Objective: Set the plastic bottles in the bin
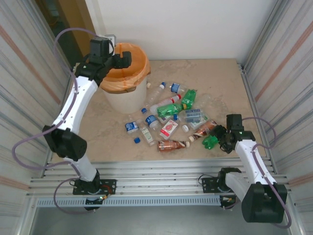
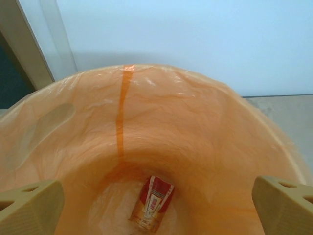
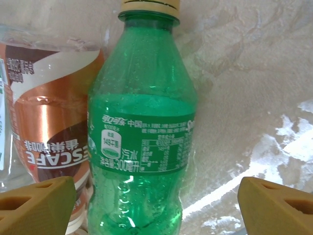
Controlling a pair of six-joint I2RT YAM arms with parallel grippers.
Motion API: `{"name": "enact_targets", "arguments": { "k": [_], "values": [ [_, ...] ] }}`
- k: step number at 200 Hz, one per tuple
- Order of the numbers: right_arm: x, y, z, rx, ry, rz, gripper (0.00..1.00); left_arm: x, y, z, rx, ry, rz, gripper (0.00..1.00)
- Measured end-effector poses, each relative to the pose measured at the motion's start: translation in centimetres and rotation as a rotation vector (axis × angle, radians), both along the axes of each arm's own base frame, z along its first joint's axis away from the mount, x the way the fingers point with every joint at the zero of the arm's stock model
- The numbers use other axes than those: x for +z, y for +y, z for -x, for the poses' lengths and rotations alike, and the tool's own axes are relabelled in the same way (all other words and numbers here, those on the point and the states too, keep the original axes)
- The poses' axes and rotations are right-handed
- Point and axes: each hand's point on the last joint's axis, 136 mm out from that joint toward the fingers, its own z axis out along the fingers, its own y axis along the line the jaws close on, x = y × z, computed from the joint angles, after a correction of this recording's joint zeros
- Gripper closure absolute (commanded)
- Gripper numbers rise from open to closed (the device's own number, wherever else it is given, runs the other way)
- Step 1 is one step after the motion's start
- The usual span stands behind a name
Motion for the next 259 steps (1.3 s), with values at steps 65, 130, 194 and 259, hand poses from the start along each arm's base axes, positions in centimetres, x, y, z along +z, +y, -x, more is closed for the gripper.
{"name": "enact_targets", "arguments": {
  "k": [65, 130, 194, 259],
  "values": [
    [-1.0, 0.3, -0.7, 0.003, -0.004, -0.020, 0.27, 3.4, -2.5, 6.9, -0.095, -0.098, 0.030, 0.01],
    [-2.8, 0.3, -0.5, 0.002, 0.049, -0.022, 0.31, 2.6, -4.2, 11.5, -0.168, -0.121, 0.064, 0.01],
    [-4.0, 0.3, -0.6, 0.002, 0.079, -0.022, 0.31, 1.8, -3.9, 12.6, -0.157, -0.125, 0.109, 0.01],
    [-4.2, 0.0, -0.6, -0.005, 0.081, -0.007, 0.49, 1.6, -3.8, 12.7, -0.152, -0.128, 0.125, 0.01]
  ]
}}
